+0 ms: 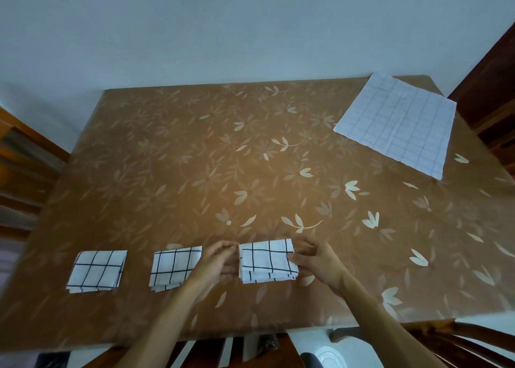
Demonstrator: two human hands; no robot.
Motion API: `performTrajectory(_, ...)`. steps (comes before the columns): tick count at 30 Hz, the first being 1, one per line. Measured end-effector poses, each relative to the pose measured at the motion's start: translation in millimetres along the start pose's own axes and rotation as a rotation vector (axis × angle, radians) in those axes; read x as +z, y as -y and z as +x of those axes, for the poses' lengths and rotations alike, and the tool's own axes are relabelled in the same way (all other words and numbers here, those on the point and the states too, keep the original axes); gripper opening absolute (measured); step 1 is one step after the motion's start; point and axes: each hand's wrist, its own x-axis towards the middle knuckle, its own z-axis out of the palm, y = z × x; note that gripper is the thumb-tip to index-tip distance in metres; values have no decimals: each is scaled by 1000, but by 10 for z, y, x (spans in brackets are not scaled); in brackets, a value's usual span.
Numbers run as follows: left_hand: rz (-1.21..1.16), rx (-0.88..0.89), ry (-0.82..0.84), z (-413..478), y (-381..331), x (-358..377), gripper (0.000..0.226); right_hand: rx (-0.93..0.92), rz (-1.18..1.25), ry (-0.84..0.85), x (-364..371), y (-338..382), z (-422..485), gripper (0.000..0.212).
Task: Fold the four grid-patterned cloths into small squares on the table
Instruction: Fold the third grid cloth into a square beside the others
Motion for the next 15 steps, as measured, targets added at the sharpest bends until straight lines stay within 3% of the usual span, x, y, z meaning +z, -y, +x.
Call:
performTrajectory(2, 144, 61, -123, 50, 144, -12, 14, -23, -77, -52, 53, -68, 48, 36)
performTrajectory(6, 877, 580, -424, 59, 503, 35, 22, -57, -234, -145, 216, -299, 226, 34)
performTrajectory(10, 1282, 886, -262, 182, 743, 213, 40, -80, -366, -193, 359, -504, 374, 34)
performTrajectory(13, 1456, 830, -150, 324, 845, 284, 61, -143, -535, -230, 434, -551, 393, 32)
performTrajectory(15, 1482, 782, -129, 349, 862, 288, 65, -281, -730, -299, 497, -585, 367, 35)
